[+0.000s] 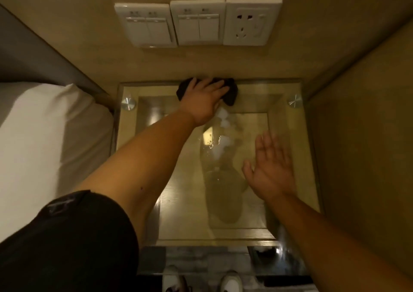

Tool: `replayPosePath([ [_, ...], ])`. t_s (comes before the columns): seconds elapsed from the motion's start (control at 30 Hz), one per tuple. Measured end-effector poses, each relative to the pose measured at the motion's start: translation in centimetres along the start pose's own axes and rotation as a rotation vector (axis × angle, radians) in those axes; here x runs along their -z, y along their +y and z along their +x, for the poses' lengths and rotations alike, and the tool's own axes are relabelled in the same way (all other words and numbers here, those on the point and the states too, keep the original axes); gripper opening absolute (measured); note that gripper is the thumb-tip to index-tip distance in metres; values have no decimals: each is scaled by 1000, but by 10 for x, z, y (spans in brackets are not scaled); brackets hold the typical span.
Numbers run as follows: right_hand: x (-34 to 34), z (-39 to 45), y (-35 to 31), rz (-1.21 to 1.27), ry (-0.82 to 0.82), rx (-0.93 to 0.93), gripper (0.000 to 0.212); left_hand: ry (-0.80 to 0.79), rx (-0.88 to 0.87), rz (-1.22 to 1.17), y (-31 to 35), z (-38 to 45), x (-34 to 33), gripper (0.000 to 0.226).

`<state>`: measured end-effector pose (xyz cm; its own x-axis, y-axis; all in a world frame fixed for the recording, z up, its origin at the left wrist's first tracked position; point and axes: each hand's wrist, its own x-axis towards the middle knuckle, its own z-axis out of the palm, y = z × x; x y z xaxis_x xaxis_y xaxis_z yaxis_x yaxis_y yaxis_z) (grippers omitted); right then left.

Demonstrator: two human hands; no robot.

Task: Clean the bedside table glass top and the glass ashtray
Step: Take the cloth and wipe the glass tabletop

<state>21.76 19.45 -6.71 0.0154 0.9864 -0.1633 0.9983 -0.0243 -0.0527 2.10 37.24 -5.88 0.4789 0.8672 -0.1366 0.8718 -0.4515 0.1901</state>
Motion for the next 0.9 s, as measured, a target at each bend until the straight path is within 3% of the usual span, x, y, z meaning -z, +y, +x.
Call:
replayPosePath([
  [0.1,3,0,1,-9,-17,10,71,-8,31,-35,11,-26,0,44],
  [0.33,12,-2,-1,29,-82,6,74,13,24,-157,72,-205,-34,43],
  [0.5,10,-5,-1,87,-39,34,73,39,-27,-178,112,-310,-61,39],
  [0.77,11,-5,4,108,-48,60,73,42,-57,-216,143,-384,-75,45],
  [0.9,15,-12,26,86,-120,159,74,56,-3,-402,152,-395,-70,44],
])
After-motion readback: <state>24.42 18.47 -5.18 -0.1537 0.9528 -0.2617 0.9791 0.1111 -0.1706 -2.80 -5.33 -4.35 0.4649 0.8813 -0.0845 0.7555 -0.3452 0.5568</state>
